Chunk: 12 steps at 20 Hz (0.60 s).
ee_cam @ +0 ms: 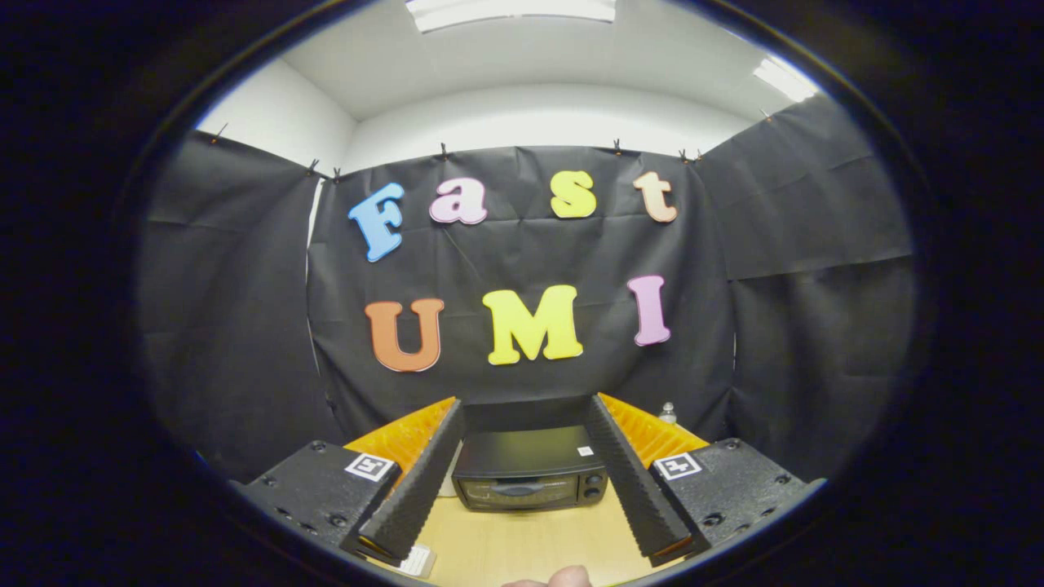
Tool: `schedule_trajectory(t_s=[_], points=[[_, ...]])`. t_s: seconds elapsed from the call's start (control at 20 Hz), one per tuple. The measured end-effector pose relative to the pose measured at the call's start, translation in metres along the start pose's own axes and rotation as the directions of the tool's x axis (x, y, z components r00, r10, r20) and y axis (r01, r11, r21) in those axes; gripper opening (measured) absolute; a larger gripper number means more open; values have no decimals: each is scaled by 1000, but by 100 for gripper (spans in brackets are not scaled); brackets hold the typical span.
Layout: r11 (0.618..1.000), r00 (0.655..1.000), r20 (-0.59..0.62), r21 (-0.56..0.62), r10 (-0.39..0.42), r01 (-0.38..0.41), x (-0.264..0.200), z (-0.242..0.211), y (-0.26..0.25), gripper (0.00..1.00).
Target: Open the toaster oven, put the food inside, and close the toaster oven door.
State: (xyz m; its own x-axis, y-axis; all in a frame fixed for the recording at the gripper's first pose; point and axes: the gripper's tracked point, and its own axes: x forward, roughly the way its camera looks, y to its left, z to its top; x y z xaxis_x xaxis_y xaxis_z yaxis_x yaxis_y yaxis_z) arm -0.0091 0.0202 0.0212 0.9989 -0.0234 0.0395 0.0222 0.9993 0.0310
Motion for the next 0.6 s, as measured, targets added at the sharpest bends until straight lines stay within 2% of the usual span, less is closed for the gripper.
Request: schedule_trajectory(t_s=[0.6], points=[[1000, 1000, -18, 14, 20, -20, -1, -3, 3, 100]])
